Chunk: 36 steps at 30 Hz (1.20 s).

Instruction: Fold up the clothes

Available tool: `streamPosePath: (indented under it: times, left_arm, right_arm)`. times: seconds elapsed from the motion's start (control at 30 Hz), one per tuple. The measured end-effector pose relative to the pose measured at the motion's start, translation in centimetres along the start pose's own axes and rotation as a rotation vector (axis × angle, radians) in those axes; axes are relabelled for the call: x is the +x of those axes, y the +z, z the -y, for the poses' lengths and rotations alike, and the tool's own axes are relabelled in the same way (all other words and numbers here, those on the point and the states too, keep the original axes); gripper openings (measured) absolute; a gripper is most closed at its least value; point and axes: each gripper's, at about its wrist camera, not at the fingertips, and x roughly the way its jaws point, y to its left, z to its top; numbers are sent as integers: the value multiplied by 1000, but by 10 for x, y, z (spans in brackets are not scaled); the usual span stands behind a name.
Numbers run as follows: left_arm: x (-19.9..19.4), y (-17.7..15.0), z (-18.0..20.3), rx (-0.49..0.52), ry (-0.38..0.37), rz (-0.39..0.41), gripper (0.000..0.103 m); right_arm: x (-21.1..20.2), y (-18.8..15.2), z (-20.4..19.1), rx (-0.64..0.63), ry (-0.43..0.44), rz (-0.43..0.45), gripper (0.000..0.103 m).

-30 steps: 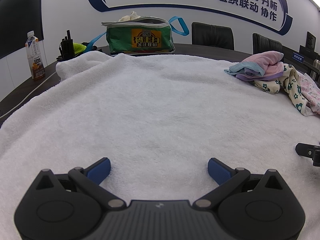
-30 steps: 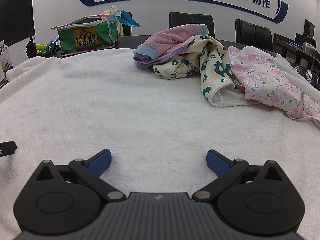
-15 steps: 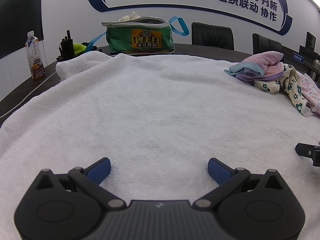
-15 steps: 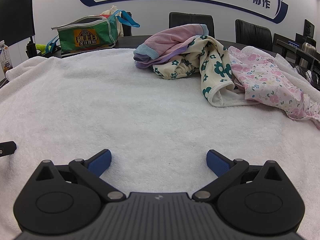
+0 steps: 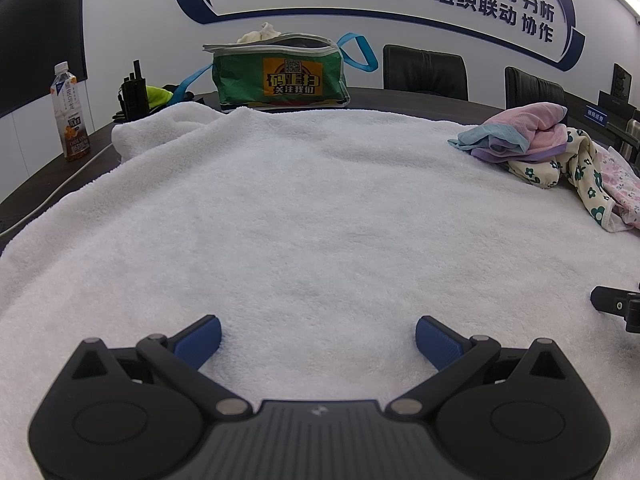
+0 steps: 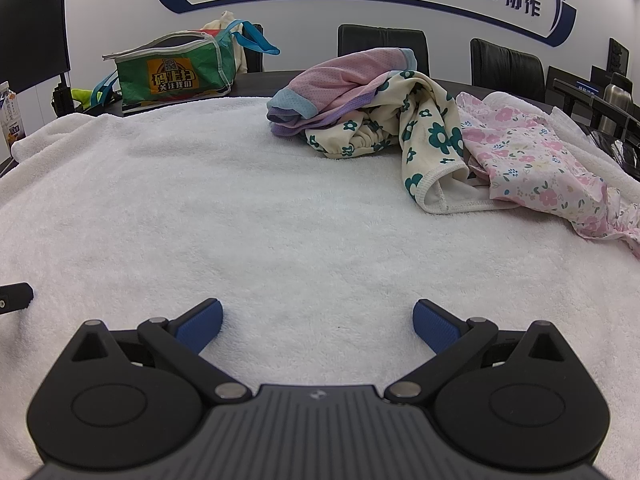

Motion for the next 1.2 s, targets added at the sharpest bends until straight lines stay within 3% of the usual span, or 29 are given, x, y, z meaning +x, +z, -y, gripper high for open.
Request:
streamPosePath:
  times: [1.2]
  left_arm:
    - [0,0,2,3,3,0,103]
  right_arm:
    - [0,0,0,0,-1,0,102]
